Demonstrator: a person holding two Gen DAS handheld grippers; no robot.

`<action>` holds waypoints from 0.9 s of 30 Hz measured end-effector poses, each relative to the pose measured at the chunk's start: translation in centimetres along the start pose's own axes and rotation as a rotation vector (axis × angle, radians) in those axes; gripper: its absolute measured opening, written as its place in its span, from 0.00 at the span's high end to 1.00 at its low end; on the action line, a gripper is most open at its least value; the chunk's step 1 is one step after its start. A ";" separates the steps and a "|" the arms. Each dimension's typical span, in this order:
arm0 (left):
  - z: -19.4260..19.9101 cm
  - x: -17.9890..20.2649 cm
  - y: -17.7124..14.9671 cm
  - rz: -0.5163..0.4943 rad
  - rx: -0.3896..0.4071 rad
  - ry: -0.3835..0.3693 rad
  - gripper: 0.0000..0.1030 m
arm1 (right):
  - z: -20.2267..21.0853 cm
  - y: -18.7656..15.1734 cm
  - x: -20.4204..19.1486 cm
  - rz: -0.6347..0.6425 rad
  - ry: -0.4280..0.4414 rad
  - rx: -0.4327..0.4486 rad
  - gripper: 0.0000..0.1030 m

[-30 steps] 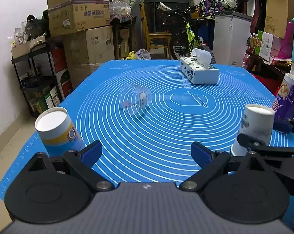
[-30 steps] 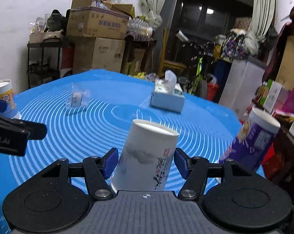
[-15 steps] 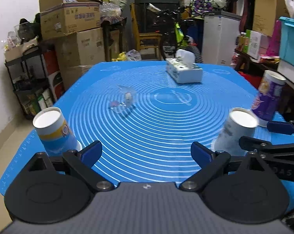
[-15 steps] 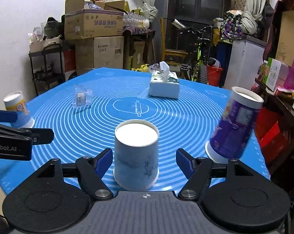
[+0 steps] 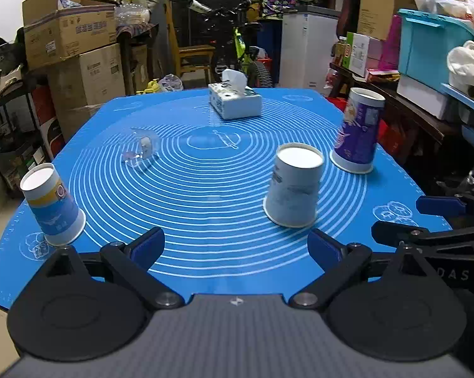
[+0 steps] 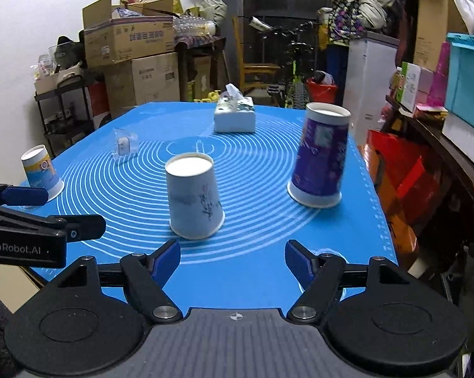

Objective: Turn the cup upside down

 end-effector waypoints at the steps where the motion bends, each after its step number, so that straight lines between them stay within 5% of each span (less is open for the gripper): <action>1: 0.1 0.2 -0.1 -0.004 -0.002 -0.003 0.06 | 0.1 -0.1 0.1 -0.002 -0.002 -0.001 0.24; 27: 0.3 1.2 -0.7 -0.026 -0.016 -0.005 0.06 | 0.2 -1.0 1.3 -0.035 -0.018 -0.017 0.24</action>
Point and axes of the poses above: each gripper's, at about its wrist camera, not at the fingertips, and z roughly against the way its jaws point, x to its right, y to its top, the point moved 10 cm from there along -z, roughly the way its jaws point, and after that the axes turned 3 degrees about -z, right-handed, at the moved point
